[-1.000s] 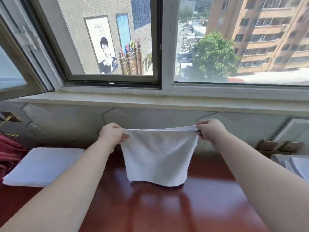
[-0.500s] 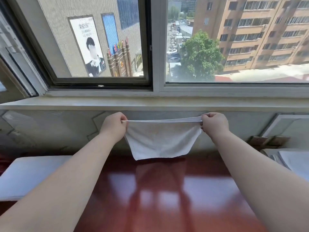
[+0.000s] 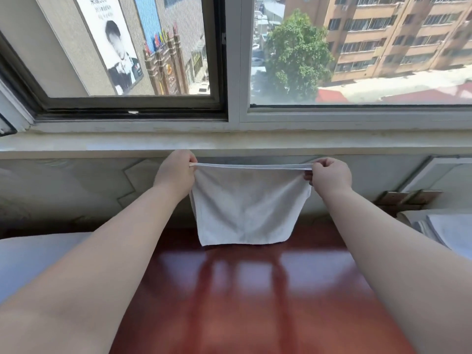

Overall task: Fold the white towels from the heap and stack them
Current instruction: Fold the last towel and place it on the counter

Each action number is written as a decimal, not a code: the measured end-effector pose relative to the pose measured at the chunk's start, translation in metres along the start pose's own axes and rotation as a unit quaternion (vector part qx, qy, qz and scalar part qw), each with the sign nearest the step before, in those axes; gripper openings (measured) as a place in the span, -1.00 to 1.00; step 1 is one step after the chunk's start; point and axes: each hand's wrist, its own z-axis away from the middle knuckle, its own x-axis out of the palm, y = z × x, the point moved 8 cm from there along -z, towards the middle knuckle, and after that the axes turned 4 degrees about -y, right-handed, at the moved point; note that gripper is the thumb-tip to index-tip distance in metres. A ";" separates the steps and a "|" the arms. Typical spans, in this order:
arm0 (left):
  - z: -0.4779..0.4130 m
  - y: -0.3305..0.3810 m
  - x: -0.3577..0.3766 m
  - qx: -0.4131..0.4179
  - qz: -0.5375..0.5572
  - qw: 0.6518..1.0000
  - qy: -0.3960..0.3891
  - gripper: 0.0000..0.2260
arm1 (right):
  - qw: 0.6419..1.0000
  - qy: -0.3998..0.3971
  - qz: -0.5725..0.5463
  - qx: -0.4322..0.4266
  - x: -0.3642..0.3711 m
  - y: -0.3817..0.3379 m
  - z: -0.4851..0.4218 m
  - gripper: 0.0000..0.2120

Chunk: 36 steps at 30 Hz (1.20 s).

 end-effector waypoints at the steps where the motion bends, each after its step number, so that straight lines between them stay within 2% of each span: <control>1: 0.000 0.003 -0.003 0.006 0.008 1.000 0.014 -0.87 | 1.000 0.007 -0.007 -0.009 -0.002 -0.001 -0.001 -0.76; 5: 0.016 0.012 -0.008 0.035 0.039 0.998 0.046 -0.86 | 0.999 0.024 -0.008 -0.043 -0.014 -0.003 0.008 -0.78; 9: 0.055 -0.002 0.026 0.032 0.013 0.999 0.013 -0.87 | 0.999 0.014 0.035 -0.035 -0.019 0.034 0.026 -0.82; 13: 0.117 -0.031 0.090 -0.012 -0.015 0.998 -0.061 -0.83 | 0.992 -0.002 0.129 0.012 -0.016 0.110 0.053 -0.84; 18: 0.217 -0.067 0.174 -0.078 -0.047 0.985 -0.144 -0.83 | 0.974 -0.084 0.184 0.101 -0.004 0.232 0.097 -0.85; 23: 0.298 -0.087 0.218 -0.160 -0.066 0.969 -0.174 -0.83 | 0.950 -0.162 0.242 0.112 -0.008 0.303 0.131 -0.88; 26: 0.323 -0.089 0.228 -0.201 -0.079 0.958 -0.190 -0.82 | 0.924 -0.233 0.280 0.111 -0.010 0.338 0.142 -0.87; 29: 0.339 -0.091 0.233 -0.232 -0.098 0.943 -0.216 -0.82 | 0.879 -0.285 0.375 0.074 -0.009 0.342 0.155 -0.85; 33: 0.343 -0.091 0.235 -0.241 -0.129 0.929 -0.248 -0.79 | 0.826 -0.285 0.484 0.043 -0.012 0.335 0.169 -0.83; 36: 0.350 -0.093 0.235 -0.229 -0.115 0.932 -0.255 -0.80 | 0.820 -0.269 0.504 0.035 -0.016 0.332 0.176 -0.87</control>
